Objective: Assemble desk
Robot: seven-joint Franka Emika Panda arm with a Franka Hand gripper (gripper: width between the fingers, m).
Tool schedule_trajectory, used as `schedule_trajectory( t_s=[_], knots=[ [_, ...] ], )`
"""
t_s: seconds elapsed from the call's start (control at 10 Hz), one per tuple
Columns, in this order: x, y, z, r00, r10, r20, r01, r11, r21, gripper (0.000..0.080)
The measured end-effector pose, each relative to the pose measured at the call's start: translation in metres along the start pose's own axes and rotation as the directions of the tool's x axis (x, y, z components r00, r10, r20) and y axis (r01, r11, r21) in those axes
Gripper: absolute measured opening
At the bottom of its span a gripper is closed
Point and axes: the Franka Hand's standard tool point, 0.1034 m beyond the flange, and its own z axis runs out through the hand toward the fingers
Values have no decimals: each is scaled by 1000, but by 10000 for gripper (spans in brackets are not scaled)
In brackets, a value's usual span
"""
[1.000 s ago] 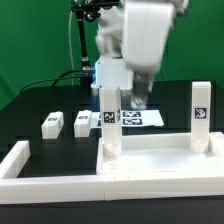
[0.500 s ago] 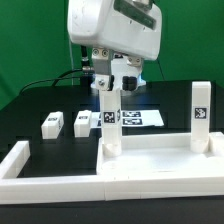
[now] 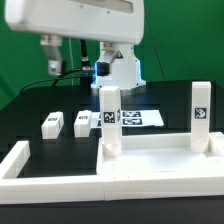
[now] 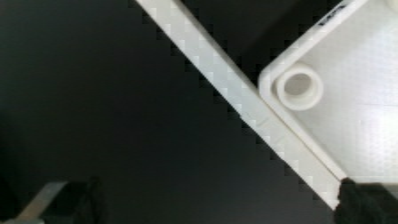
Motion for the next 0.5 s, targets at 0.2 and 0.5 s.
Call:
schedule_trajectory(
  t_s=[0.2, 0.5],
  knots=[
    [-49, 33, -3, 982, 184, 30, -185, 982, 40, 649],
    [-44, 32, 5, 928, 372, 20, -373, 928, 22, 649]
  ],
)
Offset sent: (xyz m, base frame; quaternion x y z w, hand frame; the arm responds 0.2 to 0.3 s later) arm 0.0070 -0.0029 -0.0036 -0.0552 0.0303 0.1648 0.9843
